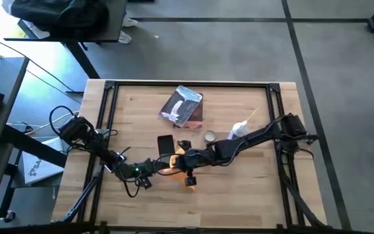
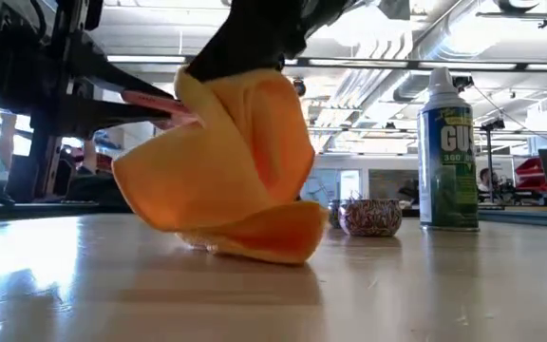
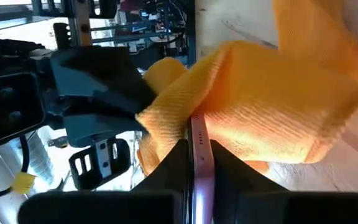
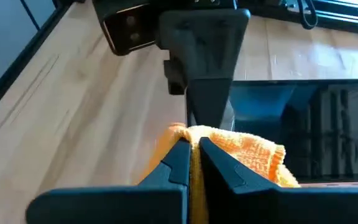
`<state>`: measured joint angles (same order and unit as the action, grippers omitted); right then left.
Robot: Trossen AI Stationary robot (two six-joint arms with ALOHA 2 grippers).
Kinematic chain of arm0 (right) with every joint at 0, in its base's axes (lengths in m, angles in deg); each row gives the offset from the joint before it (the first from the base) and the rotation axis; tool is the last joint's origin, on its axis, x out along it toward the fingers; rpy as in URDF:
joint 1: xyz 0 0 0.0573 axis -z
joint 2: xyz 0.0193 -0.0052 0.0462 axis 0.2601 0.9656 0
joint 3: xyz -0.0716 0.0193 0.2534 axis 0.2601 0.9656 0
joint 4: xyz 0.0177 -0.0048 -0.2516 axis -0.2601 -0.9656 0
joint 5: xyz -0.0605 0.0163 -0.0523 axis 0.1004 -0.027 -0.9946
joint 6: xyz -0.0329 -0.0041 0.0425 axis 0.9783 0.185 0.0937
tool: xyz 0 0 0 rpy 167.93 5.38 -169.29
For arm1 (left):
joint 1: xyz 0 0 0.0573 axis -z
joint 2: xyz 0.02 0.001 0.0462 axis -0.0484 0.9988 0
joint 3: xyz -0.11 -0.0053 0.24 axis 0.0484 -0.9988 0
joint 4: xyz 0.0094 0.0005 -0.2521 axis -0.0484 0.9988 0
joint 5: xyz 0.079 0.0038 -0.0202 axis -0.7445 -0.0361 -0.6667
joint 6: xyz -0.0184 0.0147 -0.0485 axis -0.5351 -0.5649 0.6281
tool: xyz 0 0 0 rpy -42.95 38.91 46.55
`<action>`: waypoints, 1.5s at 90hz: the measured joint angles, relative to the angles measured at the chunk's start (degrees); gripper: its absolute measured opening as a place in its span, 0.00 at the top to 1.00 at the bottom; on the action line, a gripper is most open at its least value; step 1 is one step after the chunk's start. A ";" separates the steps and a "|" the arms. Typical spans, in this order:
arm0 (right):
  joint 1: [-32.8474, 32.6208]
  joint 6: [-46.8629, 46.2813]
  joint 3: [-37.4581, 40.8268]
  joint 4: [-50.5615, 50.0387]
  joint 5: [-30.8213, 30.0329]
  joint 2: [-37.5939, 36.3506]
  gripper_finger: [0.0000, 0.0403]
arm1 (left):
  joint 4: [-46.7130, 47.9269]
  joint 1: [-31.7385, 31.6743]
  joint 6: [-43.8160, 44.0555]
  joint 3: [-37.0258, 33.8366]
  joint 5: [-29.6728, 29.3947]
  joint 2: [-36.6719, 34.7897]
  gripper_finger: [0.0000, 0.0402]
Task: Apply microfiber cloth
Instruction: Wipe the pink phone with the orange microfiber cloth
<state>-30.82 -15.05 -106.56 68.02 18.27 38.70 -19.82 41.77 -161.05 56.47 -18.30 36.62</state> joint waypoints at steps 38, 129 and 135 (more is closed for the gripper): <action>1.49 3.16 -0.20 -3.75 -1.03 0.62 1.00 | 0.43 -0.07 -0.04 0.08 -0.26 0.07 0.96; 7.06 30.27 -15.20 -18.01 -5.94 -0.32 1.00 | -0.42 -0.34 1.53 0.28 0.79 -0.04 0.96; 6.49 27.53 -15.37 -19.29 2.45 -0.32 1.00 | -0.40 -0.32 1.55 0.28 0.84 -0.04 0.96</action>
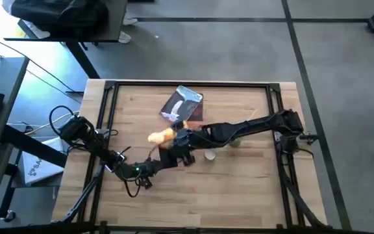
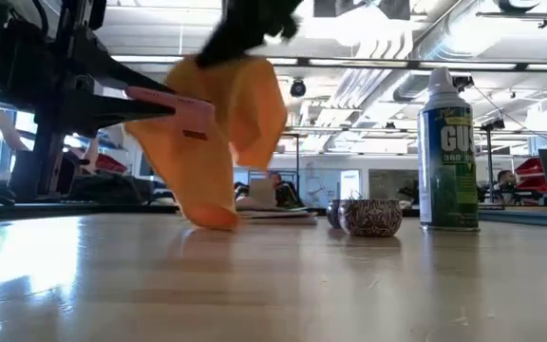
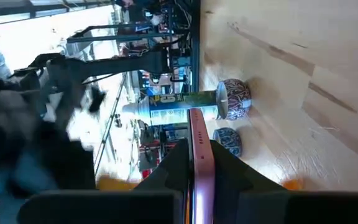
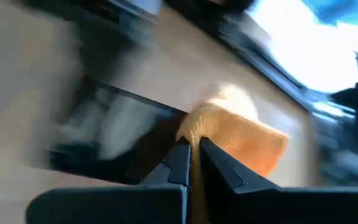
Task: Apply microfiber cloth
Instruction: Wipe the pink phone with the orange microfiber cloth
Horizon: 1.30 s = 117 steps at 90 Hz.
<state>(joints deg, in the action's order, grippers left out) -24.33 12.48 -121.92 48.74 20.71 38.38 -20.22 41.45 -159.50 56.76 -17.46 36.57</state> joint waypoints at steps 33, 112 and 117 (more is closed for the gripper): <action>-1.29 -8.41 3.91 4.58 8.57 1.59 1.00 | 0.05 0.00 -0.04 -0.04 1.48 0.00 0.96; 8.19 -8.02 4.28 17.91 3.13 6.32 1.00 | 0.02 1.01 -2.35 1.88 3.42 0.09 0.96; 8.78 -7.18 4.33 16.78 1.21 5.57 1.00 | 0.01 1.13 -2.69 1.90 3.47 0.07 0.96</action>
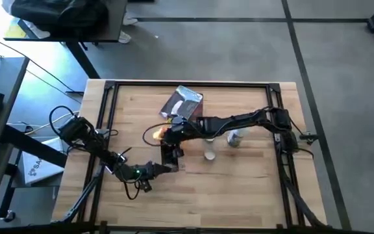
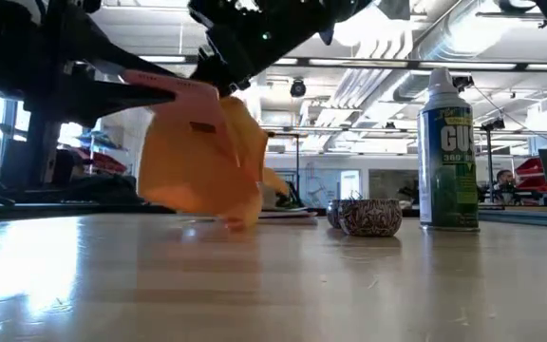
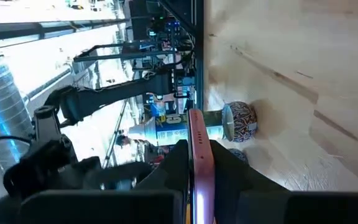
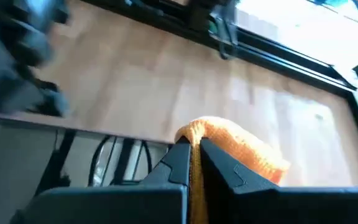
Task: Apply microfiber cloth
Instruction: Wipe the pink phone with the orange microfiber cloth
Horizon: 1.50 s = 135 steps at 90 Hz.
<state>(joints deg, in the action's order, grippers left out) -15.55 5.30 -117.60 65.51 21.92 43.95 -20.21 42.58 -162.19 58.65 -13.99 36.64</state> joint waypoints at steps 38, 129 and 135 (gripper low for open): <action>-0.24 -4.72 -0.02 -22.17 -4.46 -11.45 1.00 | 0.00 0.00 0.00 0.05 0.00 -0.07 0.96; 0.34 -4.56 -0.17 2.47 8.65 1.91 1.00 | 0.42 -0.83 -1.38 1.21 3.48 -0.03 0.96; 1.41 -4.28 -0.17 2.26 7.74 1.88 1.00 | 0.28 -0.78 -1.51 1.23 3.52 -0.03 0.96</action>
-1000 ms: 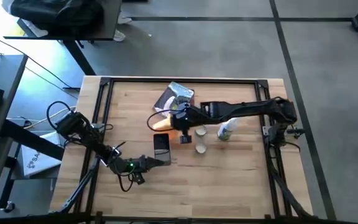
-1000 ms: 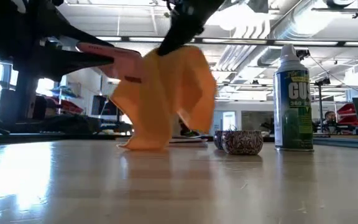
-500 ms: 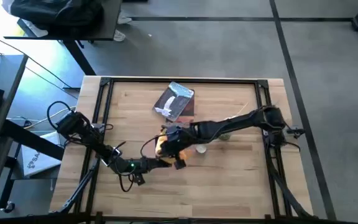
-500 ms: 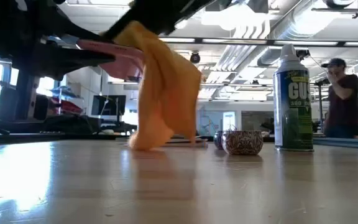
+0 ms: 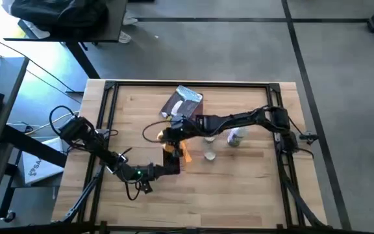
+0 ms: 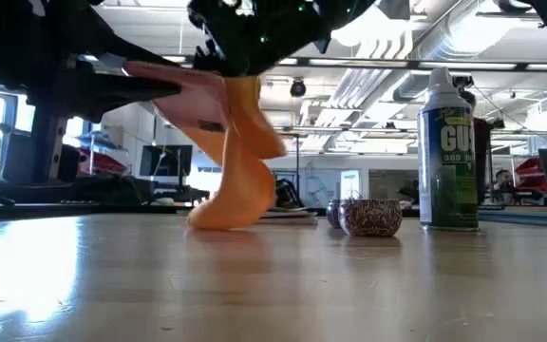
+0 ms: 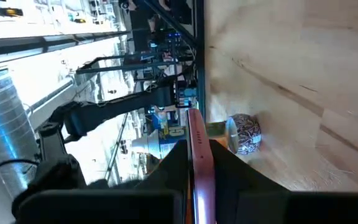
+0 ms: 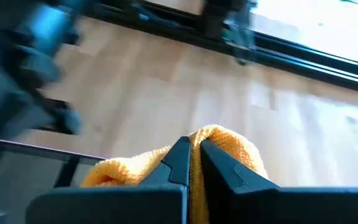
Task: Apply microfiber cloth
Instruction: Wipe the pink phone with the orange microfiber cloth
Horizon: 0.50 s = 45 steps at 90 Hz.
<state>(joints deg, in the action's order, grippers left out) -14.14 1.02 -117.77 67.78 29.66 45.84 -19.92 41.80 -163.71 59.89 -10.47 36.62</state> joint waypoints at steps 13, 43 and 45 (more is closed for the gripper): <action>1.84 0.27 0.11 -2.39 -0.69 0.03 1.00 | -0.33 0.18 -0.85 0.09 -0.11 0.00 0.96; 1.60 -0.17 0.15 -13.80 -5.06 -3.05 1.00 | -0.30 0.15 -0.84 0.13 -0.96 0.00 0.96; 1.43 -0.29 0.15 -14.47 -5.35 -3.42 1.00 | -0.29 0.15 -0.83 0.13 -1.01 0.00 0.96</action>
<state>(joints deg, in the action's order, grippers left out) -12.71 0.73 -117.62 53.31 24.31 42.42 -20.21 41.95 -164.53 60.01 -11.48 36.62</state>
